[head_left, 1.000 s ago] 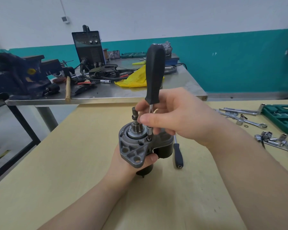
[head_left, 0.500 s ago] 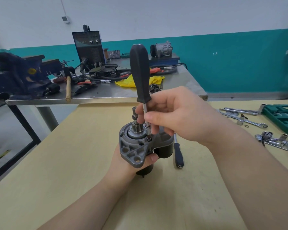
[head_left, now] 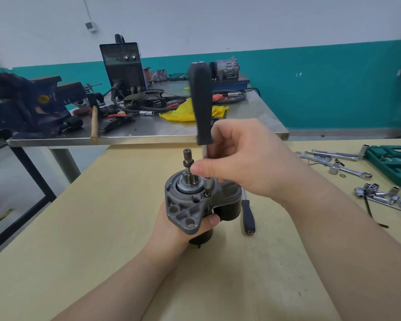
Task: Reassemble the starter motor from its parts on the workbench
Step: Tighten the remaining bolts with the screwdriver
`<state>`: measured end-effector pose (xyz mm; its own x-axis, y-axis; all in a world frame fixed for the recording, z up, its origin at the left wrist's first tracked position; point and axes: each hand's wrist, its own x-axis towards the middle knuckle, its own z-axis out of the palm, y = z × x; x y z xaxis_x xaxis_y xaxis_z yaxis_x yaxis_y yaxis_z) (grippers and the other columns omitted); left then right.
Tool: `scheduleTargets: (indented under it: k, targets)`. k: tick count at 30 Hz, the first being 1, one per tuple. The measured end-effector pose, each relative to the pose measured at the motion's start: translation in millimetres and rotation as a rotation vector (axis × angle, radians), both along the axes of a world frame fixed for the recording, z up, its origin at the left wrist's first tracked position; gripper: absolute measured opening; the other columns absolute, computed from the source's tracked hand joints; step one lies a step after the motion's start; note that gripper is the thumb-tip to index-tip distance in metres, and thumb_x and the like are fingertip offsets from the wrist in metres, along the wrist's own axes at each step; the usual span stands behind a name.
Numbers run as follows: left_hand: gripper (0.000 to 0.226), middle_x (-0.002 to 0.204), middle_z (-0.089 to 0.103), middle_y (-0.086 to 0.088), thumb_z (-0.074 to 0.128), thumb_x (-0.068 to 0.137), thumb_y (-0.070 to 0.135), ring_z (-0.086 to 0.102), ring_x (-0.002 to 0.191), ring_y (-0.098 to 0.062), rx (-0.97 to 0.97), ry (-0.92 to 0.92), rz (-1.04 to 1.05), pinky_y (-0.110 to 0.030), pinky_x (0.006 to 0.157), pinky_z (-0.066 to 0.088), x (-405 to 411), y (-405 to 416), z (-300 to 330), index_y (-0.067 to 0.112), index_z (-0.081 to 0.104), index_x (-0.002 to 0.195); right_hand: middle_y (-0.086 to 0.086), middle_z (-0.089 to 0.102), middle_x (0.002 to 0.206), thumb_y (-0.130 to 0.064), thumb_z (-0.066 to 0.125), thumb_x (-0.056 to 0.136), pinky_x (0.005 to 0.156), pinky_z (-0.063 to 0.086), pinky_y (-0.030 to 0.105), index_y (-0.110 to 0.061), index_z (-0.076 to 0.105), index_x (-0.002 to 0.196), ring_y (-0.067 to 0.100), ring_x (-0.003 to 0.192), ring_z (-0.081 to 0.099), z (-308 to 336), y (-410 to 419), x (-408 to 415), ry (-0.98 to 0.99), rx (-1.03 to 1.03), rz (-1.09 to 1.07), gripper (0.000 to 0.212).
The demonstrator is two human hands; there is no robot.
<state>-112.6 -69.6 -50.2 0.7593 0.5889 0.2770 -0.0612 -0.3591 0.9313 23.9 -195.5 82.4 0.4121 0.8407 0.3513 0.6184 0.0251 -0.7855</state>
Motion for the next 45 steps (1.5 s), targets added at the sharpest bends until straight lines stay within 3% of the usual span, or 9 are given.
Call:
scheduleTargets:
  k: [6, 10, 18, 21, 26, 30, 34, 39, 45]
  targets:
    - [0.121, 0.129, 0.034, 0.017, 0.053, 0.046, 0.102, 0.043, 0.136, -0.015, 0.102, 0.191, -0.061, -0.009, 0.103, 0.023, 22, -4, 11, 0.03, 0.031, 0.141, -0.01, 0.079, 0.095, -0.03, 0.076, 0.093, 0.058, 0.052, 0.016, -0.031, 0.077, 0.106, 0.01, 0.07, 0.072, 2, -8, 2, 0.061, -0.073, 0.147, 0.013]
    - [0.052, 0.116, 0.058, 0.02, 0.088, 0.078, 0.023, 0.061, 0.13, 0.004, 0.16, 0.044, 0.035, 0.0, 0.095, 0.037, 18, 5, 2, 0.037, 0.053, 0.115, -0.005, 0.076, 0.077, -0.024, 0.084, 0.091, 0.057, 0.056, 0.028, -0.023, 0.078, 0.091, 0.008, 0.061, 0.067, 1, -4, -1, 0.05, -0.056, 0.073, 0.006]
    - [0.028, 0.104, 0.067, 0.039, 0.081, 0.065, 0.043, 0.051, 0.11, 0.035, 0.165, -0.054, -0.01, 0.003, 0.096, 0.04, 12, 2, 1, 0.032, 0.074, 0.09, -0.003, 0.08, 0.092, -0.024, 0.077, 0.093, 0.055, 0.054, 0.023, -0.026, 0.079, 0.104, 0.014, 0.07, 0.073, 3, -9, 5, 0.136, -0.071, 0.16, 0.012]
    - [0.065, 0.108, 0.065, 0.045, 0.087, 0.072, 0.025, 0.052, 0.11, 0.034, 0.211, -0.03, -0.023, -0.003, 0.1, 0.043, 13, 3, 4, 0.049, 0.045, 0.116, 0.002, 0.079, 0.082, -0.014, 0.078, 0.095, 0.053, 0.055, 0.024, -0.024, 0.079, 0.092, 0.019, 0.066, 0.073, 2, -8, 3, 0.099, -0.052, 0.151, 0.011]
    - [0.06, 0.129, 0.066, 0.007, 0.075, 0.057, 0.058, 0.064, 0.127, -0.023, 0.143, -0.007, -0.018, -0.048, 0.116, 0.047, 11, -6, 16, 0.044, 0.057, 0.113, -0.002, 0.072, 0.065, -0.025, 0.089, 0.085, 0.05, 0.052, 0.019, -0.024, 0.076, 0.086, 0.005, 0.052, 0.066, 3, -6, 1, 0.086, -0.055, 0.084, 0.013]
    - [0.104, 0.123, 0.045, 0.029, 0.063, 0.037, 0.105, 0.051, 0.12, -0.003, 0.116, 0.06, -0.014, -0.017, 0.112, 0.036, 11, -8, 19, 0.048, 0.038, 0.119, 0.007, 0.078, 0.082, -0.006, 0.079, 0.094, 0.057, 0.056, 0.023, -0.018, 0.081, 0.096, 0.016, 0.07, 0.074, 6, -12, 6, 0.147, -0.072, 0.208, 0.013]
    - [0.069, 0.123, 0.062, 0.019, 0.086, 0.054, 0.061, 0.063, 0.115, 0.002, 0.117, 0.056, 0.014, -0.045, 0.116, 0.046, 8, -9, 19, 0.038, 0.06, 0.115, 0.001, 0.076, 0.071, -0.013, 0.085, 0.089, 0.055, 0.057, 0.023, -0.02, 0.077, 0.089, 0.013, 0.061, 0.071, 4, -7, 2, 0.082, -0.074, 0.109, 0.01]
    - [0.107, 0.143, 0.063, -0.014, 0.071, 0.044, 0.068, 0.056, 0.139, -0.034, 0.131, 0.016, -0.019, -0.052, 0.119, 0.043, 9, -12, 23, 0.012, 0.06, 0.135, 0.001, 0.074, 0.074, -0.035, 0.096, 0.074, 0.052, 0.055, 0.026, -0.021, 0.074, 0.086, 0.01, 0.057, 0.067, 2, -2, 2, 0.02, -0.059, -0.025, 0.029]
    - [0.077, 0.109, 0.072, 0.036, 0.075, 0.053, 0.061, 0.067, 0.106, 0.01, 0.098, 0.038, 0.024, -0.013, 0.095, 0.052, 4, -5, 13, 0.022, 0.068, 0.119, 0.003, 0.081, 0.088, -0.01, 0.079, 0.093, 0.054, 0.054, 0.024, -0.022, 0.08, 0.099, 0.015, 0.071, 0.073, 3, -11, 9, 0.136, -0.056, 0.178, 0.013]
